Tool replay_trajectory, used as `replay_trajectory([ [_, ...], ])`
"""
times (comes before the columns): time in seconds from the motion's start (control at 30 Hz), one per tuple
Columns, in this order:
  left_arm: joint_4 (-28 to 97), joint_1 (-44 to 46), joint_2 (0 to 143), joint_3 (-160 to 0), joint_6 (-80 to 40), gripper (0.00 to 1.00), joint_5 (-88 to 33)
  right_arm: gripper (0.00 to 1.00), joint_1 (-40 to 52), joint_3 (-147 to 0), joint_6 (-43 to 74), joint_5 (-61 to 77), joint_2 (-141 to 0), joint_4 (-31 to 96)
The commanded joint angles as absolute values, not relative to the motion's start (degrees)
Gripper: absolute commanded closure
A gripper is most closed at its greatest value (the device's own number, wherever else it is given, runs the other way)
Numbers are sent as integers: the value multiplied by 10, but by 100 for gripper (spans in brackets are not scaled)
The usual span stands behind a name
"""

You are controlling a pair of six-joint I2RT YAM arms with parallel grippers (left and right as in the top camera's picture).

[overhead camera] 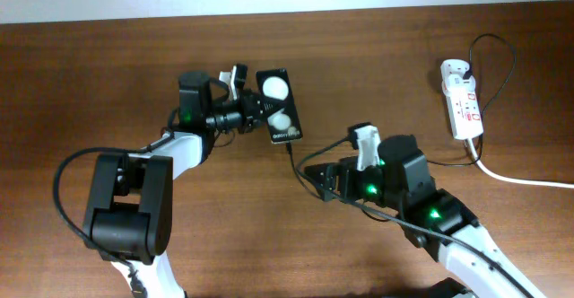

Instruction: Plug charger to phone and switch on socket

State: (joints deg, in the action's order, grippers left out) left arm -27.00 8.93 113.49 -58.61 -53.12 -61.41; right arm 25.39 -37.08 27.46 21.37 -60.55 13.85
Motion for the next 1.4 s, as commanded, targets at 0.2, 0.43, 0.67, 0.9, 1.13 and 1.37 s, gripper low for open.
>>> replay_trajectory([
  [0.2,-59,90,1135,-588,-348,100,-331,1,255,-370,238,64,-653,206],
  [0.43,19,90,1135,-588,-349,30,-254,1,255,-370,238,64,-654,206],
  [0.67,137,74,1135,-588,-349,1,-241,1,255,-370,238,70,-654,225],
  [0.9,260,4,1134,-588,-306,1,-282,1,254,-370,240,75,-610,267],
  [1.13,237,19,979,-588,-157,1,-410,1,134,-483,199,74,-552,358],
  [1.37,247,174,821,-588,-44,1,-356,96,-174,-683,202,65,-736,425],
])
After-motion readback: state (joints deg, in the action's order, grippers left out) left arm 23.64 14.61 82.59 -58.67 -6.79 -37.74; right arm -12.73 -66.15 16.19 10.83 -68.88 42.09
